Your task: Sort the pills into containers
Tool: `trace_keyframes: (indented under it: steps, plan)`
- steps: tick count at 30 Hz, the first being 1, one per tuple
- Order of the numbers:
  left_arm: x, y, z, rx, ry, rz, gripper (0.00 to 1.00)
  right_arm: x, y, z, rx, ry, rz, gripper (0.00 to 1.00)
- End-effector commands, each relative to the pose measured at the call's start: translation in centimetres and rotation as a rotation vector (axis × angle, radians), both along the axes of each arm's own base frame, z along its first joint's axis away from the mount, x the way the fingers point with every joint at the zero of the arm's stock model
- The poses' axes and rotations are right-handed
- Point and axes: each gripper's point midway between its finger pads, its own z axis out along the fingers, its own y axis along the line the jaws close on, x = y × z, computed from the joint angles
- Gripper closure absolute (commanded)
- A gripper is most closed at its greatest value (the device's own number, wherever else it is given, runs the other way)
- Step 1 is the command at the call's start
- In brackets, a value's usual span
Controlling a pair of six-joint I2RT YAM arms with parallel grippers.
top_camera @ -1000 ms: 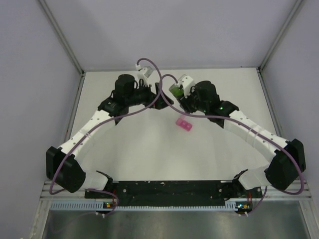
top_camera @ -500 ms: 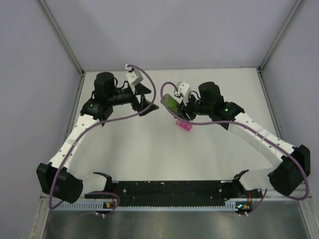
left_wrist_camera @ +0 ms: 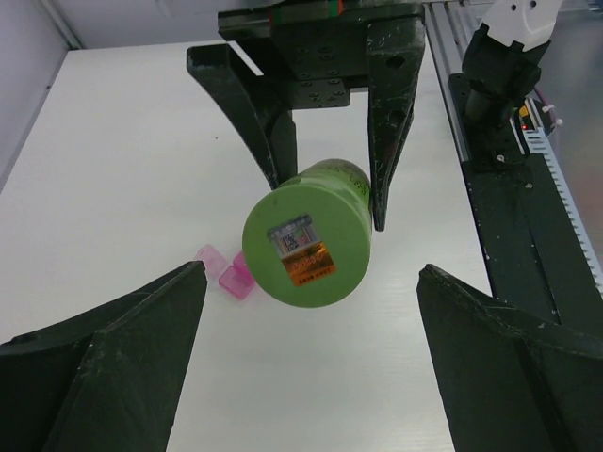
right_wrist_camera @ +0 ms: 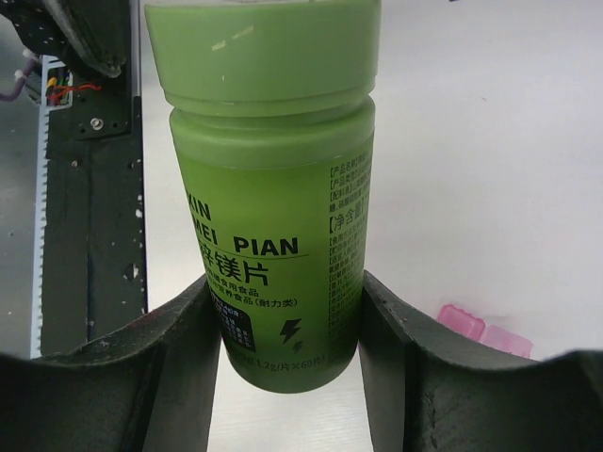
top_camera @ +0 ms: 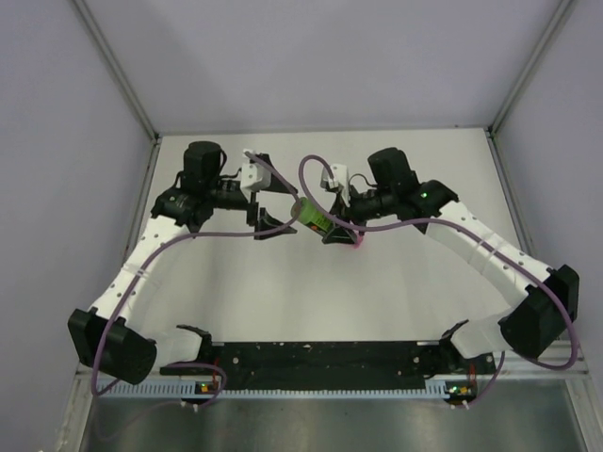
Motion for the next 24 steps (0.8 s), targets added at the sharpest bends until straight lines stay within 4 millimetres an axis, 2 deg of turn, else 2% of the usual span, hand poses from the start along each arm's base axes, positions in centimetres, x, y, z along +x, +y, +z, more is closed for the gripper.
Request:
trace_keyframes:
  steps: [1, 6, 13, 15, 18, 20, 22, 23, 24]
  plan:
    - [-0.9, -0.9, 0.8, -0.027, -0.035, -0.075, 0.01, -0.6, 0.8, 1.9, 0.054, -0.005, 0.077, 1.0]
    - [-1.0, -1.6, 0.5, -0.021, -0.019, -0.092, 0.02, -0.5, 0.9, 1.7, 0.051, 0.002, 0.076, 1.0]
    - [-0.7, -2.3, 0.5, -0.031, 0.011, -0.083, 0.18, -0.4, 0.9, 1.5, 0.047, 0.005, 0.072, 1.0]
    - [-0.5, -2.5, 0.6, -0.035, 0.022, -0.077, 0.26, -0.4, 0.9, 1.5, 0.045, 0.007, 0.069, 1.0]
    - [-0.1, -2.6, 0.7, -0.041, 0.049, -0.051, 0.42, 0.1, 0.9, 1.4, 0.038, -0.01, 0.045, 1.0]
    - [0.3, -2.7, 0.8, -0.052, 0.087, -0.024, 0.59, 0.8, 0.7, 1.6, 0.034, -0.038, -0.001, 1.0]
    - [0.9, -2.9, 1.1, -0.077, 0.136, 0.022, 0.89, 1.7, 0.5, 1.8, 0.031, -0.066, -0.054, 1.0]
    - [1.2, -3.0, 1.3, -0.094, 0.152, 0.048, 1.0, 2.3, 0.4, 1.9, 0.028, -0.082, -0.087, 1.0]
    - [1.6, -3.2, 1.6, -0.121, 0.19, 0.084, 1.0, 2.8, 0.3, 2.1, 0.026, -0.098, -0.121, 1.0]
